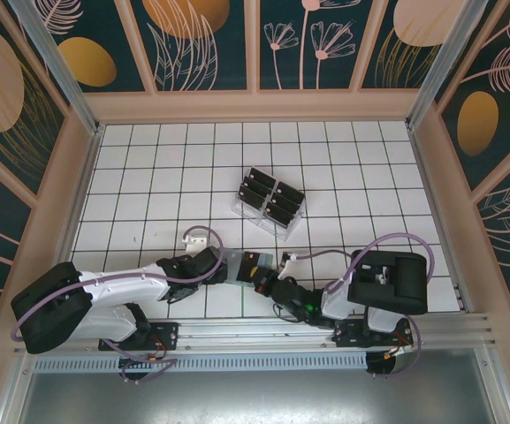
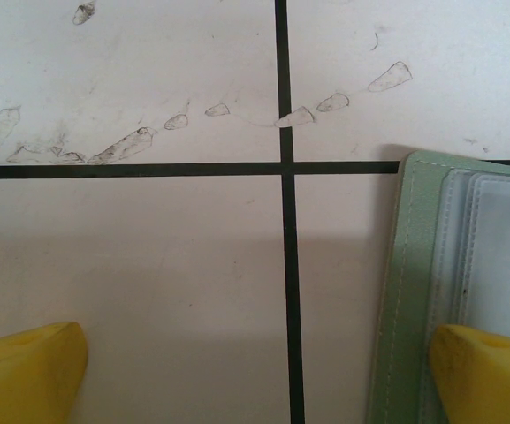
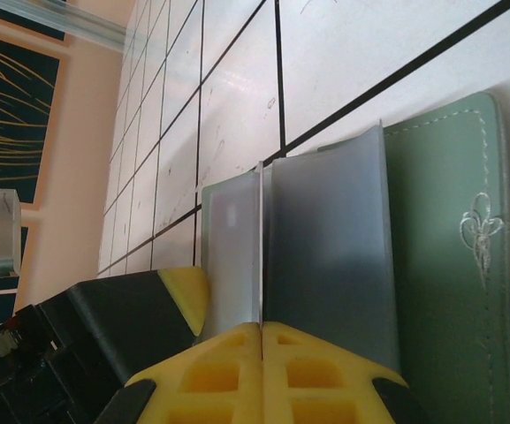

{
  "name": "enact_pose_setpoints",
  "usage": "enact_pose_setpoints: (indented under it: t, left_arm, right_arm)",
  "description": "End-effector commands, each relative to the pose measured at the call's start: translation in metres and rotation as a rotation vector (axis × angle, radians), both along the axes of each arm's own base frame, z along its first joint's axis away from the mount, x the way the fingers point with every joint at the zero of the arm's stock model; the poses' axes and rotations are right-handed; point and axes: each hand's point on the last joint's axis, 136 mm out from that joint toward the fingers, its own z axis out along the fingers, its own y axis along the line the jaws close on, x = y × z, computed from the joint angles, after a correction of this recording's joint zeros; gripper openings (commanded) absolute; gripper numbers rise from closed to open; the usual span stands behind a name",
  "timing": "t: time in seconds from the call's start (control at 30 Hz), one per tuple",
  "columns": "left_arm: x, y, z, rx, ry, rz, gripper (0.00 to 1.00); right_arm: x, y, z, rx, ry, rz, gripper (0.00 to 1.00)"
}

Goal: Put the credit cards into the card holder

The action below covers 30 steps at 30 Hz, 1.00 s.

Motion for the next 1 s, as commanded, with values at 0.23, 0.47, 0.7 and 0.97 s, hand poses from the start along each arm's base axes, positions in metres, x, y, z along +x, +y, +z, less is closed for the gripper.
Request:
enact_pose_setpoints:
  t: [0.23,0.47,0.7,0.97]
  left_arm:
    - [-0.008,0.011,-0.012,0.045,0.029,-0.003,0.99]
    - [-0.008,0.010,-0.012,0.043,0.026,-0.006,0.99]
    - [-0.007,0.009,-0.012,0.042,0.025,-0.007,0.99]
    - [-0.007,0.009,-0.013,0.044,0.026,-0.007,0.99]
  right_arm:
    - [0.000,0.000,-0.002,0.058,0.014,-0.013,0.00]
    - [0.002,-0.010,-0.005,0.054,0.026,-0.047,0.00]
    - [0.002,-0.012,-0.008,0.038,0.038,-0.061,0.00]
    - [0.003,-0.013,-0.014,0.031,0.064,-0.081,0.00]
